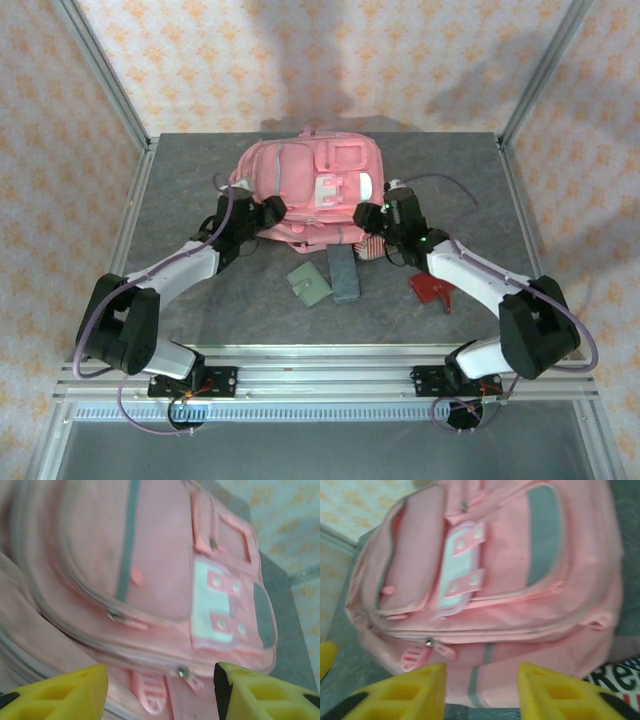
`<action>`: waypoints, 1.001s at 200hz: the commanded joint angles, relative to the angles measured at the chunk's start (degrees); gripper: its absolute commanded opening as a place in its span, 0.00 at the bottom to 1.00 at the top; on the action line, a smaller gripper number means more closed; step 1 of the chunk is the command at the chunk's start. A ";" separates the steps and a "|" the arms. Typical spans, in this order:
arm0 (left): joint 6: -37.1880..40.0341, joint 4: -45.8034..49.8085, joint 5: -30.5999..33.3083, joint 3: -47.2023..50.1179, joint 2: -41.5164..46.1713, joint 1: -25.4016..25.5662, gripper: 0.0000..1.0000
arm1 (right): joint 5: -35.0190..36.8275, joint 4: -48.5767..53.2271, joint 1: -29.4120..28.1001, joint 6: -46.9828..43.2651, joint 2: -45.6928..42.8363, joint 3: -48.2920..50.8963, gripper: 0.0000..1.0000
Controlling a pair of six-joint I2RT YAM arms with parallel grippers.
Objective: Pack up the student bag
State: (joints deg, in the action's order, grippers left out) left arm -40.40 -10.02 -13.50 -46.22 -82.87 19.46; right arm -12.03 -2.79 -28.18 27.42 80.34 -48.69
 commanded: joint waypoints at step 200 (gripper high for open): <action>-1.25 19.43 21.14 -28.46 -31.71 12.97 0.23 | -8.79 -7.77 -1.09 3.32 18.90 -1.24 0.08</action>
State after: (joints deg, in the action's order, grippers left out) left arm -43.31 7.14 3.86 -72.05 -112.57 32.77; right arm -19.79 -10.35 -28.36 30.30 98.96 -50.11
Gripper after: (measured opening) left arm 0.320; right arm 0.083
